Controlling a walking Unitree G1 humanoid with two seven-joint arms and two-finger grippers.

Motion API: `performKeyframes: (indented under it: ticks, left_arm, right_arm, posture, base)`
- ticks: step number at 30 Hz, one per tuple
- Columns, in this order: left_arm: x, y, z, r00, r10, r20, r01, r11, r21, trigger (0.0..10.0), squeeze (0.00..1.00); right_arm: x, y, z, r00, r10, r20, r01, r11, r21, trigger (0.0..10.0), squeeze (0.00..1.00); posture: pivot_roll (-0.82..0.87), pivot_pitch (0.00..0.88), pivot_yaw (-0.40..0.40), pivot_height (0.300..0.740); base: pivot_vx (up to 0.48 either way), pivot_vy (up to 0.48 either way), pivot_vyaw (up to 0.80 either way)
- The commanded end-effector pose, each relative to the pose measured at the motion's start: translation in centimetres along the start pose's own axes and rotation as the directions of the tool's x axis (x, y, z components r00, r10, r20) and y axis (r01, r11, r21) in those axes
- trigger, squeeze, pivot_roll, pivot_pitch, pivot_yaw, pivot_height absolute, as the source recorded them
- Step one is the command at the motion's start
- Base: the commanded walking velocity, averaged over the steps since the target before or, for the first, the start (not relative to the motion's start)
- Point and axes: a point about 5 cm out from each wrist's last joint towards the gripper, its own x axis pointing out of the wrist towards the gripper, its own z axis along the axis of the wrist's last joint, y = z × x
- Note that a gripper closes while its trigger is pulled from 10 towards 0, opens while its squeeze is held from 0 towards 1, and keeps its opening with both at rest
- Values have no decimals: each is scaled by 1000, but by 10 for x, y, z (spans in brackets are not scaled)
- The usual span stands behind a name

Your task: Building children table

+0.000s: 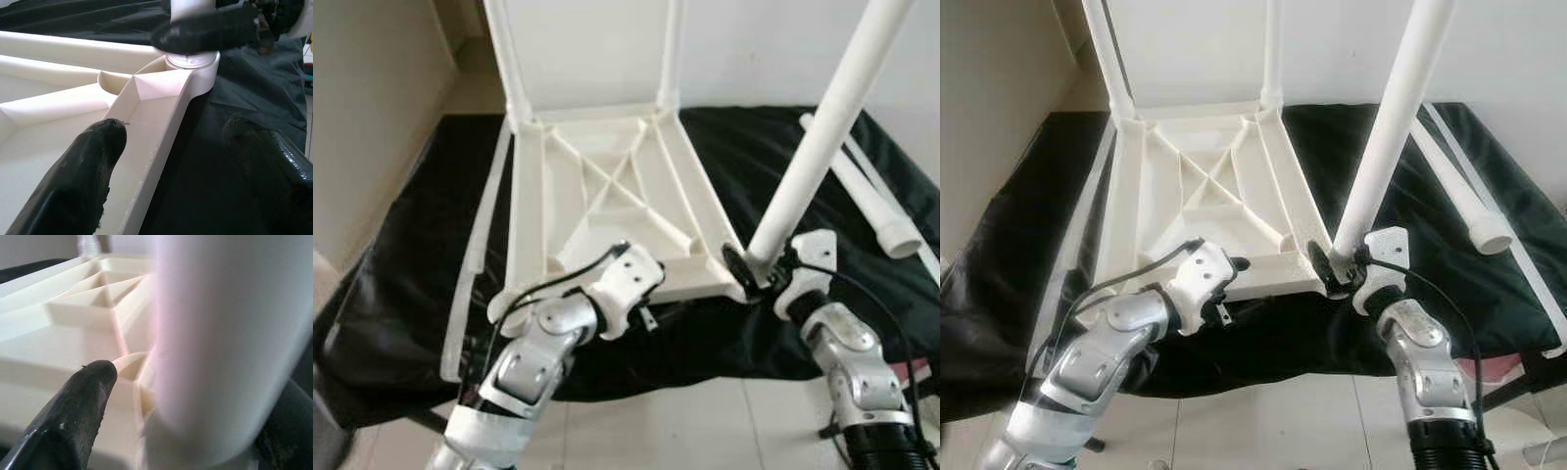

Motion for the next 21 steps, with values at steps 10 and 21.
performKeyframes:
  ticks: [10, 21]
  left_arm:
    - [3, -1, 0, 1000, 21, -12, -21, 999, 29, 10000, 0]
    - [0, -1, -1, 999, 38, -14, -37, 998, 45, 10000, 0]
  right_arm:
    - [14, -19, 8, 984, 178, -27, -180, 978, -102, 9647, 0]
    - [10, -27, -7, 976, 204, -81, -212, 972, -101, 0, 0]
  posture:
    - [-53, 73, 47, 740]
    - [-41, 62, 38, 740]
  base:
    - [0, 0, 0]
    - [0, 0, 0]
